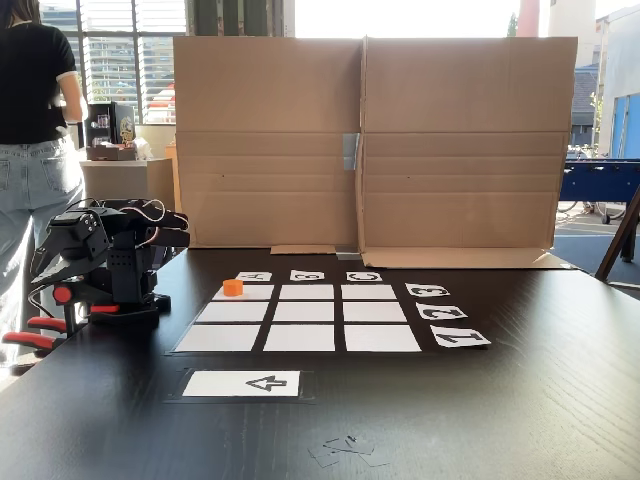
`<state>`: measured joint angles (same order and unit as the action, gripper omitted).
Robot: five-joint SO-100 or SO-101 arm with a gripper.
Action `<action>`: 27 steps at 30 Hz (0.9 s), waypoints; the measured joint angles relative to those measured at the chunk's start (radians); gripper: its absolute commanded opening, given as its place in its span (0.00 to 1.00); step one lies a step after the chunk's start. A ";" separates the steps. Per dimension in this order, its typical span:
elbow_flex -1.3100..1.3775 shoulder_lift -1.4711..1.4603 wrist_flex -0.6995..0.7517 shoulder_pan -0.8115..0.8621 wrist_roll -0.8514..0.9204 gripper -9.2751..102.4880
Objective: Pick up the round, orange token and place it in the grid on square A3.
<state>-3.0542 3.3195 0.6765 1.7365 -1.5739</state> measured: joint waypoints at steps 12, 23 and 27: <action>-0.002 0.000 0.006 0.000 0.000 0.11; -0.002 0.000 0.006 0.000 0.000 0.12; -0.002 0.000 0.006 0.000 0.000 0.12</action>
<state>-3.0557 3.3195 0.6826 1.7365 -1.5739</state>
